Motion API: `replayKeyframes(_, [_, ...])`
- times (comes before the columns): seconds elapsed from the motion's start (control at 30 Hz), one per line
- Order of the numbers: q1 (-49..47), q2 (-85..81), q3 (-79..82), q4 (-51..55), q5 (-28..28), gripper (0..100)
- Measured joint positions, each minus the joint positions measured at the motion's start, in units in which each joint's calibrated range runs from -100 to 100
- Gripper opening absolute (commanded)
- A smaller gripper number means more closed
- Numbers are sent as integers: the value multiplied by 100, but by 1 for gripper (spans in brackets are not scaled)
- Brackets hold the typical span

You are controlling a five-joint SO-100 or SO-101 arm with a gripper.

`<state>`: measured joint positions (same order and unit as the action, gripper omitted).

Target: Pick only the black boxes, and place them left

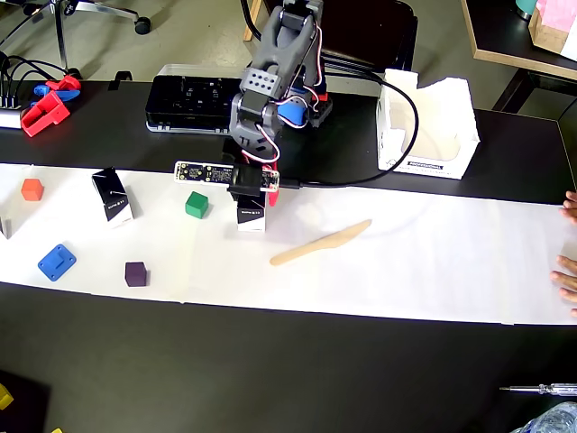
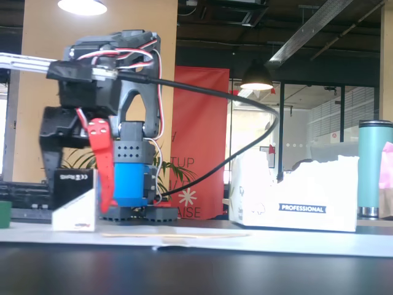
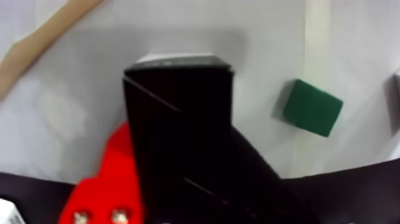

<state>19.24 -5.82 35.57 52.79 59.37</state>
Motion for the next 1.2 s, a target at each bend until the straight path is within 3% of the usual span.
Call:
replayKeyframes(0.2, [-563, 0, 0, 194, -498, 9])
replayKeyframes(0.47, [-1089, -550, -538, 1943, -606, 9])
replayKeyframes(0.7, [-1578, -1534, -989, 2694, -645, 9])
replayKeyframes(0.87, [-2353, -2116, -1395, 3201, -1192, 9])
replayKeyframes(1.2, [-4855, -2338, -2586, 4088, -2681, 9])
